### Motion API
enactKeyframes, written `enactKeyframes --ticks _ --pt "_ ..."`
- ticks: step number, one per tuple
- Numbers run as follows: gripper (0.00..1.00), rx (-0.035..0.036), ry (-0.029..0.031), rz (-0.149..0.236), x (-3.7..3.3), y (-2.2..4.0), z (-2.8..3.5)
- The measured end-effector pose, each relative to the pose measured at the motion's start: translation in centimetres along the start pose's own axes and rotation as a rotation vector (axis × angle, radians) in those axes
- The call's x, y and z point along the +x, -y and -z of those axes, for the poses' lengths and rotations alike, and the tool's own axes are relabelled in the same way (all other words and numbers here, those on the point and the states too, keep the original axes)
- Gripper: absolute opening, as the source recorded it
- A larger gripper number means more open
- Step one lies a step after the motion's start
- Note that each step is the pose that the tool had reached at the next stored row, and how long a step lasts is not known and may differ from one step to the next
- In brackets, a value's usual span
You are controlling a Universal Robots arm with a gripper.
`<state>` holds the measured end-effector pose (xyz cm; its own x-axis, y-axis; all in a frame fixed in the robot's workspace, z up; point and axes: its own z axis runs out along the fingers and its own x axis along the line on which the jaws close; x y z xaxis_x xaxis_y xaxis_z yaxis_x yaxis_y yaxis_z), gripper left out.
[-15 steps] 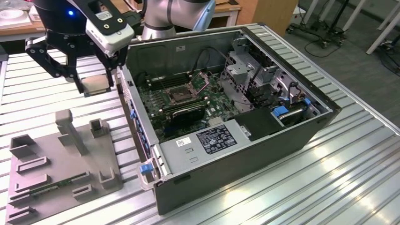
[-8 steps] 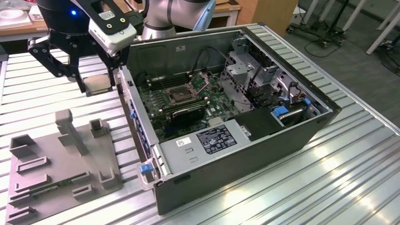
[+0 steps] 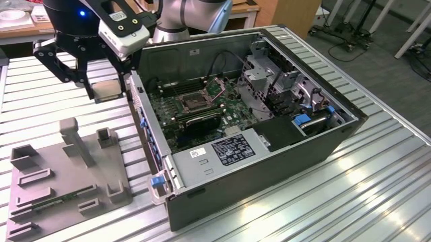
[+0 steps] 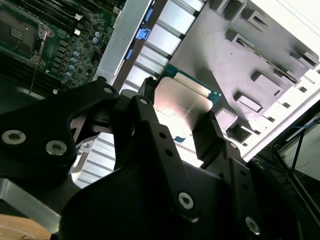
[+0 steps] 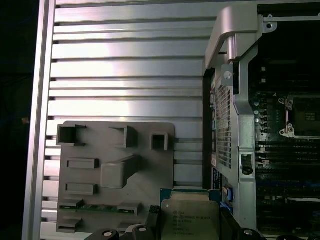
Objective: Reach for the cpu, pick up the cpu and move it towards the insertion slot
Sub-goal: 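Pick up the cpu and move it towards the insertion slot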
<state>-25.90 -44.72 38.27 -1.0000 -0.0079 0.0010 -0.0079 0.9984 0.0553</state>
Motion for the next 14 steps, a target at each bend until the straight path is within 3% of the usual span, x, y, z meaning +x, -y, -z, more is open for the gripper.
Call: enactKeyframes --ticks 14 --pt "0.55 0.0000 0.0000 0.000 -0.50 0.00 0.00"
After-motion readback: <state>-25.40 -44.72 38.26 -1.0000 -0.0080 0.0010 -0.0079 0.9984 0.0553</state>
